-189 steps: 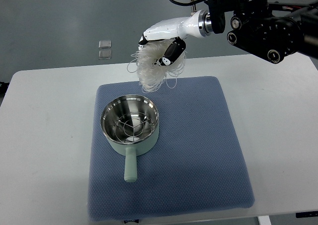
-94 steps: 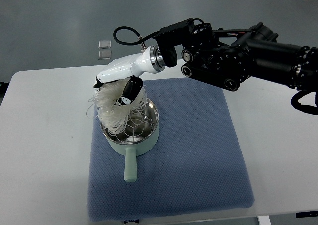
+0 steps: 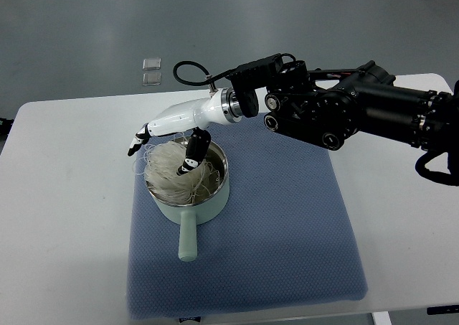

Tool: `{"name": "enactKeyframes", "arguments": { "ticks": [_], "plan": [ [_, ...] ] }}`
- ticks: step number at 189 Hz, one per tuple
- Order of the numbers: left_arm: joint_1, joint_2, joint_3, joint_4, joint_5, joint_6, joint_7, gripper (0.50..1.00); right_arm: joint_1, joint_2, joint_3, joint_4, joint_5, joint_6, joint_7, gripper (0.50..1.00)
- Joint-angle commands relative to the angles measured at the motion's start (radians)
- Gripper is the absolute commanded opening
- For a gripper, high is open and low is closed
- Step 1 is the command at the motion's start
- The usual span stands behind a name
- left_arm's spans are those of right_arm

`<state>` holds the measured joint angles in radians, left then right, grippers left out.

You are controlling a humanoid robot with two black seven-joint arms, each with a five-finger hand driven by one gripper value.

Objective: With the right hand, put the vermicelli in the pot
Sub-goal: 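Open the right hand fingers to release the vermicelli into the pot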

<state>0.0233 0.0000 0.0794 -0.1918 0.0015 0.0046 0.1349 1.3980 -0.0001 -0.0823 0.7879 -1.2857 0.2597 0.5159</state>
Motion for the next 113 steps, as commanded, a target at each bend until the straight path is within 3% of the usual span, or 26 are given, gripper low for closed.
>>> {"name": "enactKeyframes", "arguments": {
  "ticks": [1, 66, 113],
  "plan": [
    [0.0, 0.0, 0.0, 0.0, 0.0, 0.0, 0.0, 1.0, -0.002, -0.001, 0.001, -0.001, 0.0, -0.004, 0.003, 0.903],
    [0.0, 0.0, 0.0, 0.0, 0.0, 0.0, 0.0, 1.0, 0.012, -0.024, 0.001, 0.001, 0.066, -0.004, 0.006, 0.926],
    [0.0, 0.0, 0.0, 0.0, 0.0, 0.0, 0.0, 1.0, 0.044, -0.098, 0.001, -0.001, 0.278, 0.203, -0.004, 0.928]
  ]
}}
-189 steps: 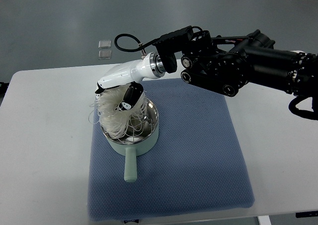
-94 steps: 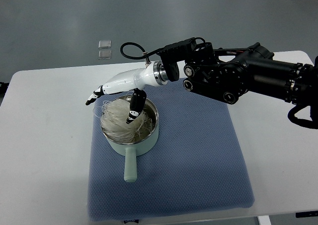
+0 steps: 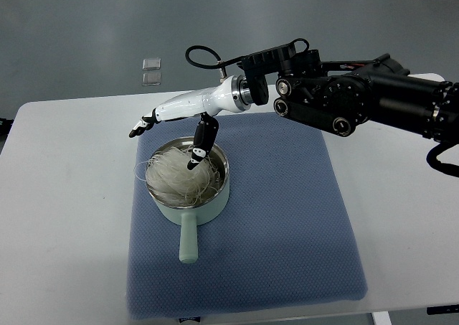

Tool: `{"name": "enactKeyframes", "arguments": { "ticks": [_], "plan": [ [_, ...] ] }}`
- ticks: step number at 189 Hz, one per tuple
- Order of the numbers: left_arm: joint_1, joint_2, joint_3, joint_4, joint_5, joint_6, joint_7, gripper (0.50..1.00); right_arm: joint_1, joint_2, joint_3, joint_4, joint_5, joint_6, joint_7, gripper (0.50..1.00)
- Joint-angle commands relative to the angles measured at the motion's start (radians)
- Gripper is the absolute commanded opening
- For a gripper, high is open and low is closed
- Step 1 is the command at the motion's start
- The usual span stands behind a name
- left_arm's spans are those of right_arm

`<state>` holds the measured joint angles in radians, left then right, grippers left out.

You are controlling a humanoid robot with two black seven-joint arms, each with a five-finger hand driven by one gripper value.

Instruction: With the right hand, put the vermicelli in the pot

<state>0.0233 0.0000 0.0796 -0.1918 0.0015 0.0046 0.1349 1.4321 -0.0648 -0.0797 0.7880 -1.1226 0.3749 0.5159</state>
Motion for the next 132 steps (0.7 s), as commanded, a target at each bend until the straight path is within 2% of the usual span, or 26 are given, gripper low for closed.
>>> {"name": "enactKeyframes", "arguments": {
  "ticks": [1, 19, 40, 77, 102, 132],
  "plan": [
    [0.0, 0.0, 0.0, 0.0, 0.0, 0.0, 0.0, 1.0, 0.01, -0.033, -0.002, -0.001, 0.115, 0.088, -0.004, 0.928],
    [0.001, 0.0, 0.0, 0.0, 0.0, 0.0, 0.0, 1.0, 0.022, -0.076, -0.002, -0.001, 0.193, 0.159, -0.046, 0.928],
    [0.0, 0.0, -0.001, 0.0, 0.0, 0.0, 0.0, 1.0, 0.022, -0.113, 0.0, -0.001, 0.228, 0.203, -0.085, 0.928],
    [0.0, 0.0, -0.001, 0.0, 0.0, 0.0, 0.0, 1.0, -0.002, -0.148, 0.057, -0.012, 0.363, 0.194, -0.088, 0.928],
    [0.0, 0.0, -0.001, 0.0, 0.0, 0.0, 0.0, 1.0, -0.122, -0.174, 0.166, -0.058, 0.491, 0.193, -0.096, 0.928],
    [0.0, 0.0, 0.0, 0.0, 0.0, 0.0, 0.0, 1.0, -0.274, -0.179, 0.314, -0.127, 0.639, 0.191, -0.204, 0.928]
  ]
}}
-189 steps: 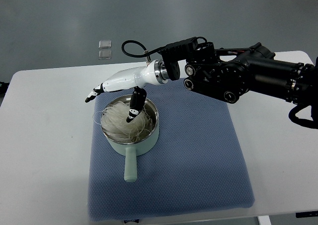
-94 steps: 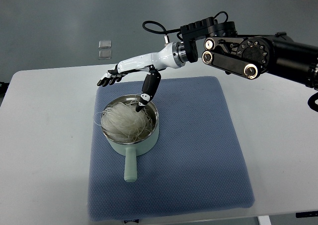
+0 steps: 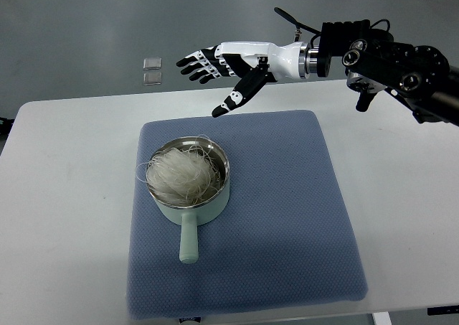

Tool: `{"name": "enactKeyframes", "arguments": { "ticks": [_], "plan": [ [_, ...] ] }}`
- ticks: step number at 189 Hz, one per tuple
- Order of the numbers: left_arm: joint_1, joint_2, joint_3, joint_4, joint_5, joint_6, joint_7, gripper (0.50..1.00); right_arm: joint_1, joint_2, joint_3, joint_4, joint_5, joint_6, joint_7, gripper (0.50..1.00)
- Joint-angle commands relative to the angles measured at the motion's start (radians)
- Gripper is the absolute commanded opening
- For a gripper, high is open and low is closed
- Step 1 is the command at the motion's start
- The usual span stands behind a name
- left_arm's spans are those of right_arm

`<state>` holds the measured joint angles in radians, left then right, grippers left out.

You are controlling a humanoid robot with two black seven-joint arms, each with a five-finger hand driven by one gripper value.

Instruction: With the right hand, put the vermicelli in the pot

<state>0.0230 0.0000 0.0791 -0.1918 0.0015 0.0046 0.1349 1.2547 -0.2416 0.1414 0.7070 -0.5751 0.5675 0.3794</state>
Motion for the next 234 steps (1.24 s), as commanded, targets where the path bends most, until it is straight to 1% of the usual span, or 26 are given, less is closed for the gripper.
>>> {"name": "enactKeyframes", "arguments": {
  "ticks": [1, 24, 26, 31, 39, 49, 79, 94, 137, 162, 185, 234],
  "plan": [
    [0.0, 0.0, 0.001, 0.0, 0.0, 0.0, 0.0, 1.0, -0.097, -0.002, 0.093, -0.046, 0.092, -0.001, -0.068, 0.928],
    [0.0, 0.0, -0.001, 0.0, 0.0, 0.0, 0.0, 1.0, -0.207, 0.016, 0.221, -0.149, 0.256, -0.029, -0.188, 0.928],
    [0.0, 0.0, -0.001, 0.0, 0.0, 0.0, 0.0, 1.0, -0.207, 0.016, 0.221, -0.149, 0.256, -0.029, -0.188, 0.928],
    [0.0, 0.0, 0.001, 0.0, 0.0, 0.0, 0.0, 1.0, -0.233, 0.018, 0.244, -0.161, 0.296, -0.029, -0.215, 0.928],
    [0.0, 0.0, 0.001, 0.0, 0.0, 0.0, 0.0, 1.0, -0.261, 0.018, 0.264, -0.169, 0.343, -0.031, -0.241, 0.928],
    [0.0, 0.0, -0.001, 0.0, 0.0, 0.0, 0.0, 1.0, -0.284, 0.016, 0.28, -0.172, 0.4, -0.032, -0.258, 0.928],
    [0.0, 0.0, -0.001, 0.0, 0.0, 0.0, 0.0, 1.0, -0.319, 0.013, 0.285, -0.175, 0.546, -0.044, -0.263, 0.928],
    [0.0, 0.0, 0.001, 0.0, 0.0, 0.0, 0.0, 1.0, -0.334, 0.013, 0.285, -0.175, 0.606, -0.069, -0.263, 0.928],
    [0.0, 0.0, 0.001, 0.0, 0.0, 0.0, 0.0, 1.0, -0.351, 0.013, 0.288, -0.175, 0.63, -0.112, -0.251, 0.928],
    [0.0, 0.0, -0.001, 0.0, 0.0, 0.0, 0.0, 1.0, -0.35, 0.012, 0.307, -0.175, 0.63, -0.11, -0.249, 0.928],
    [0.0, 0.0, -0.001, 0.0, 0.0, 0.0, 0.0, 1.0, -0.354, 0.007, 0.359, -0.173, 0.629, -0.092, -0.251, 0.928],
    [0.0, 0.0, 0.001, 0.0, 0.0, 0.0, -0.001, 1.0, -0.382, 0.01, 0.359, -0.172, 0.627, -0.069, -0.251, 0.928]
  ]
}}
